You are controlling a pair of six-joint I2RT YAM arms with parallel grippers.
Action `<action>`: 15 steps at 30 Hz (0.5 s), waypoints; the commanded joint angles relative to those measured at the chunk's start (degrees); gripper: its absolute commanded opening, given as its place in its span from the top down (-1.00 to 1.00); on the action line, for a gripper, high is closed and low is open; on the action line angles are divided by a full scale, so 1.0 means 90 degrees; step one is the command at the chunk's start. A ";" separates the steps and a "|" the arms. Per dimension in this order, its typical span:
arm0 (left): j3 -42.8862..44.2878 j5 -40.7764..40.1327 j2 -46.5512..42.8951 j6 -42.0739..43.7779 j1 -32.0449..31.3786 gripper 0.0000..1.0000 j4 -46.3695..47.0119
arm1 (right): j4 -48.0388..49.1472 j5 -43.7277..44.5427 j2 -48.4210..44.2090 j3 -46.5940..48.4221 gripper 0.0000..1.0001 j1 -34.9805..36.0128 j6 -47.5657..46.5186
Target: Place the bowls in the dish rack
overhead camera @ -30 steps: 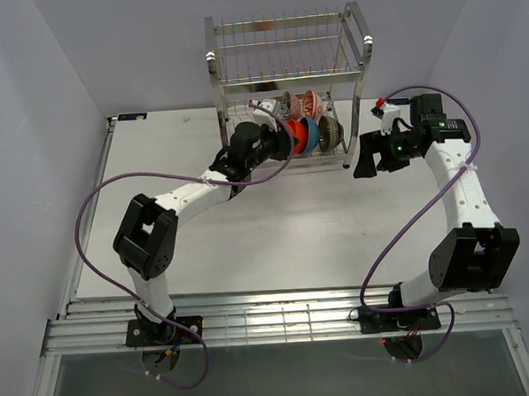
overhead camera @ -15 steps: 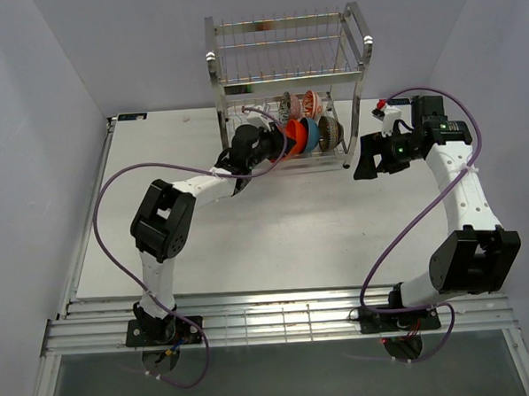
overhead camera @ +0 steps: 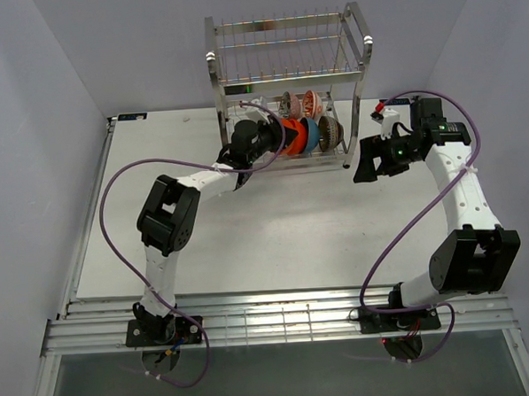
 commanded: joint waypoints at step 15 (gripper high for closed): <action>-0.0017 0.0896 0.0087 -0.0738 0.0316 1.00 0.1019 | -0.0213 -0.0094 -0.0091 -0.0063 -0.80 -0.0024 -0.0239</action>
